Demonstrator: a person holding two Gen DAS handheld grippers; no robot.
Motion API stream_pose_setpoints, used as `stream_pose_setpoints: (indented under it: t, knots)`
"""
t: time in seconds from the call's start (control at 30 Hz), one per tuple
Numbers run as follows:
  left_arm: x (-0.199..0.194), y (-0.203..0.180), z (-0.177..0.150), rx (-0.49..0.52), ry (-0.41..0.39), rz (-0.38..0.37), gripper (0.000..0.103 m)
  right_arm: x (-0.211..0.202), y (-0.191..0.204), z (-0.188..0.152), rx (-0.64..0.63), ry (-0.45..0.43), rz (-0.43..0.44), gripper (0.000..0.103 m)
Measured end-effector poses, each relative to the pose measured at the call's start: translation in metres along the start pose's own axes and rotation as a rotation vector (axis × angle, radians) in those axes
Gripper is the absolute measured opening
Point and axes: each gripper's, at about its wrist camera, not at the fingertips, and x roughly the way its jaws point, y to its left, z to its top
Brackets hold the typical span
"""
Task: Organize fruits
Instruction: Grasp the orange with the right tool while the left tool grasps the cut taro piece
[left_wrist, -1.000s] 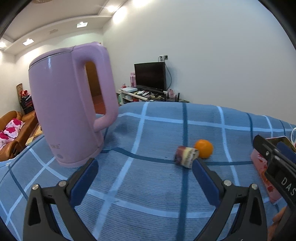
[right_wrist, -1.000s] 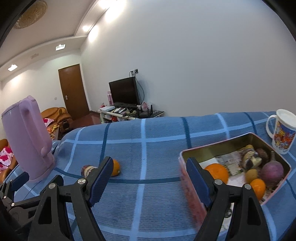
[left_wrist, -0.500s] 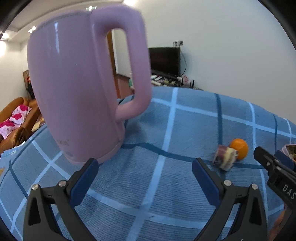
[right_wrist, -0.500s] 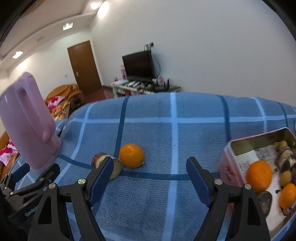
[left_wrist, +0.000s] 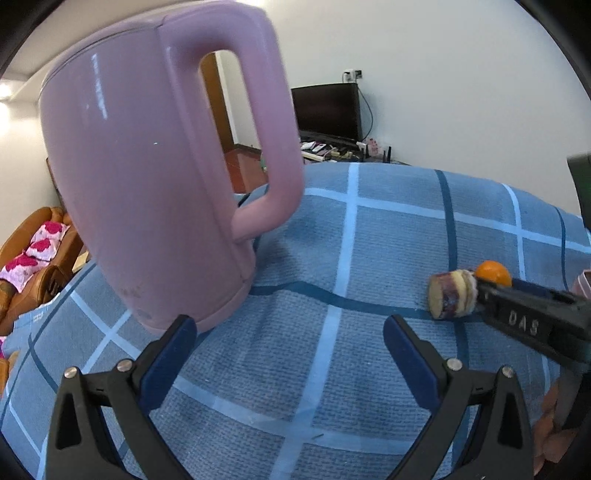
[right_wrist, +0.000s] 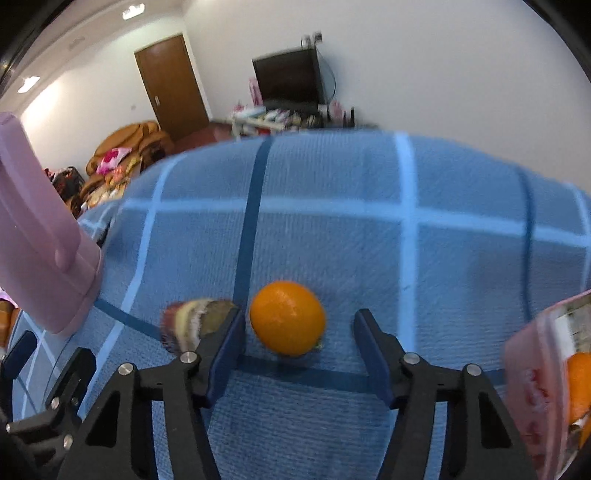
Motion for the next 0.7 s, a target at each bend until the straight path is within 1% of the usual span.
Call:
stream_pose_setpoints:
  t: [0.07, 0.13, 0.23, 0.3, 0.43, 0.53, 0.63, 0.7]
  knots:
    - [-0.001, -0.003, 0.0, 0.012, -0.002, -0.006, 0.103, 0.002, 0.002, 0.001, -0.006, 0.01, 0.001, 0.057]
    - [-0.001, -0.004, 0.0, 0.02, -0.004, -0.01, 0.103, 0.003, 0.005, 0.0, -0.02, 0.011, -0.007, 0.042]
    - [-0.001, -0.004, 0.0, 0.018, -0.002, -0.017, 0.103, 0.001, 0.005, -0.004, -0.019, 0.001, -0.03, 0.042]
    - [-0.001, -0.002, 0.0, 0.011, -0.003, -0.021, 0.103, -0.009, 0.001, -0.005, -0.004, -0.036, -0.035, 0.042]
    - [-0.003, -0.004, 0.0, 0.02, -0.015, -0.044, 0.103, -0.035, -0.001, -0.013, -0.017, -0.141, -0.07, 0.042]
    - [-0.009, -0.009, 0.0, 0.042, -0.042, -0.096, 0.103, -0.059, -0.002, -0.023, -0.045, -0.231, -0.124, 0.042]
    - [-0.013, -0.015, 0.001, 0.062, -0.058, -0.143, 0.103, -0.077, -0.002, -0.031, -0.074, -0.29, -0.16, 0.042]
    - [-0.015, -0.02, 0.001, 0.065, -0.064, -0.182, 0.103, -0.086, -0.004, -0.037, -0.087, -0.314, -0.176, 0.042]
